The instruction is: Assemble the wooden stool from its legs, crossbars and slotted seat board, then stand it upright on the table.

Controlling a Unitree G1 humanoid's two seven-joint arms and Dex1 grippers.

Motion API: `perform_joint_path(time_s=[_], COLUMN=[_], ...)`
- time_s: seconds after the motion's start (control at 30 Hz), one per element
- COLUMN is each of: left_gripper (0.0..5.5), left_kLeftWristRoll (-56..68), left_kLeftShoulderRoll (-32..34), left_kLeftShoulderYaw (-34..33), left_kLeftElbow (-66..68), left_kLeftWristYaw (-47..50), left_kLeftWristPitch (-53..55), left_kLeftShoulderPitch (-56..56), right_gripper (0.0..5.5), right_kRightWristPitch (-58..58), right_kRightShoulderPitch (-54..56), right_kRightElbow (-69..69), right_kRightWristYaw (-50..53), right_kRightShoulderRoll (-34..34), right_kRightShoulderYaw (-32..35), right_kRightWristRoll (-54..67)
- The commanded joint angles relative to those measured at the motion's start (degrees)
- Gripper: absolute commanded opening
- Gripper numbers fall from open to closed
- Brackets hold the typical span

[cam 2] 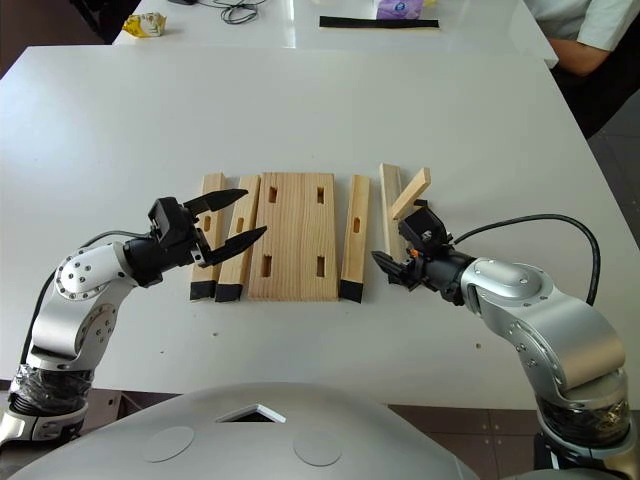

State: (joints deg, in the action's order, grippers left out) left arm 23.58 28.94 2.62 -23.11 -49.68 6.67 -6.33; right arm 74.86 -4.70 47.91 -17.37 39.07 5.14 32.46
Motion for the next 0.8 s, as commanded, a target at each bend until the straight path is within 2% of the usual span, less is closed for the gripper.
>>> perform_joint_path(time_s=[0.03, 0.4, 0.8], left_gripper=[3.31, 3.31, 3.31], left_kLeftWristRoll=[-0.2, -0.4, -0.4], left_kLeftShoulderRoll=[0.6, 0.4, -0.1], left_kLeftShoulderYaw=[0.0, -0.4, -0.2], left_kLeftElbow=[-0.3, 0.2, -0.5], left_kLeftWristYaw=[0.1, 2.0, 3.9], left_kLeftWristPitch=[-0.1, 1.6, 2.2], left_kLeftShoulderPitch=[-0.3, 0.7, 0.8], right_gripper=[3.33, 3.33, 3.33], right_kRightWristPitch=[0.3, -7.7, -12.6], right_kRightShoulderPitch=[0.5, -3.7, -5.3], right_kRightElbow=[-0.3, -5.5, -9.6], right_kRightWristYaw=[1.7, 4.2, 3.3], right_kRightShoulderRoll=[-1.2, -3.2, -5.1], right_kRightShoulderYaw=[0.2, -5.1, -5.9], right_kRightWristRoll=[-1.5, -8.3, -11.2])
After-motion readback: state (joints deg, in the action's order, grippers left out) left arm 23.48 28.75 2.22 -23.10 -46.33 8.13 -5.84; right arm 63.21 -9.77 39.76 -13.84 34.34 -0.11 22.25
